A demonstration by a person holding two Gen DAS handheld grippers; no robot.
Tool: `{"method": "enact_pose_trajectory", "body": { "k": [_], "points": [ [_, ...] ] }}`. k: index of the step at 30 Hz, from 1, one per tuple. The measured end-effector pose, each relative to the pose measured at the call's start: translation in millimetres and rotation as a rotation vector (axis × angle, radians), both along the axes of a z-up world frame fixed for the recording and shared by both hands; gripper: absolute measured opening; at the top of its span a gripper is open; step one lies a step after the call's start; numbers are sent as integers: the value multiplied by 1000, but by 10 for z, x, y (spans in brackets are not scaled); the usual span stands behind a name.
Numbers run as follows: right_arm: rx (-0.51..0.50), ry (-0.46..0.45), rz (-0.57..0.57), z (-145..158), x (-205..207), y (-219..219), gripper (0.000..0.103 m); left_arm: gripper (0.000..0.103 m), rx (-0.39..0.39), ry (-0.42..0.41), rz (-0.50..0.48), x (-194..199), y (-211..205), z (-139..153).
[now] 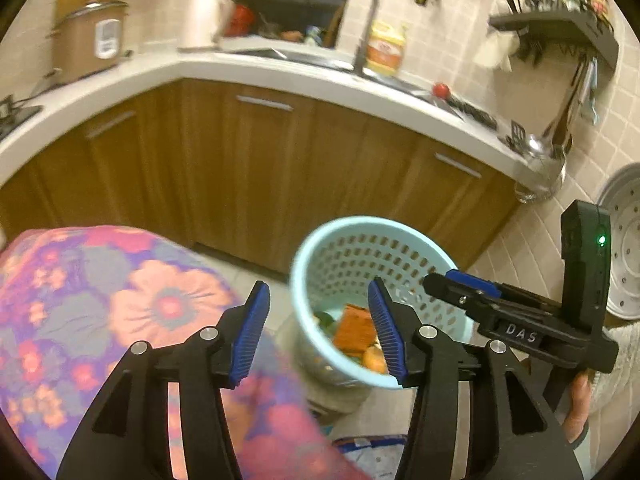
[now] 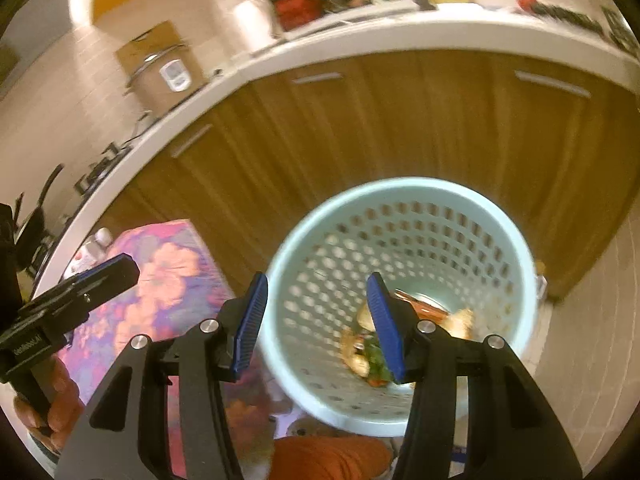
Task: Collect trash
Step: 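Return both tools to the table toward the milk carton and bottle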
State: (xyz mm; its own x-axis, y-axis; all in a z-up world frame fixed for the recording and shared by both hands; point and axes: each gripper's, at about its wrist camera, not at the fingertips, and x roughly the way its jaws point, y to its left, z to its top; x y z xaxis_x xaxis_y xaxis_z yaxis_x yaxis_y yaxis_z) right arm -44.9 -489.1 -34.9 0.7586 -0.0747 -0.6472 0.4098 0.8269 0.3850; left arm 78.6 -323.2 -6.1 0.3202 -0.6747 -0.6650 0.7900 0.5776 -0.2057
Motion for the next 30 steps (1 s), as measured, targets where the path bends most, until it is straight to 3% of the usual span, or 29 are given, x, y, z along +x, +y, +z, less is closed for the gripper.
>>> {"method": "enact_pose_trajectory", "body": {
  "k": [9, 15, 20, 24, 26, 30],
  "points": [
    [-95, -64, 216, 476, 549, 1017, 48, 56, -82, -55, 159, 158, 1224, 384],
    [-119, -89, 321, 610, 907, 1639, 48, 58, -128, -73, 275, 259, 2032, 511],
    [-151, -110, 397, 682, 1263, 2108, 48, 69, -108, -129, 412, 334, 2638, 546],
    [-197, -131, 473, 721, 1597, 2442, 61, 77, -100, -138, 534, 472, 3109, 512],
    [-222, -134, 504, 715, 1769, 2580, 61, 79, -93, -141, 597, 547, 3304, 479],
    [-255, -162, 583, 668, 2147, 2857, 61, 82, -24, -157, 742, 733, 3642, 344]
  ]
}}
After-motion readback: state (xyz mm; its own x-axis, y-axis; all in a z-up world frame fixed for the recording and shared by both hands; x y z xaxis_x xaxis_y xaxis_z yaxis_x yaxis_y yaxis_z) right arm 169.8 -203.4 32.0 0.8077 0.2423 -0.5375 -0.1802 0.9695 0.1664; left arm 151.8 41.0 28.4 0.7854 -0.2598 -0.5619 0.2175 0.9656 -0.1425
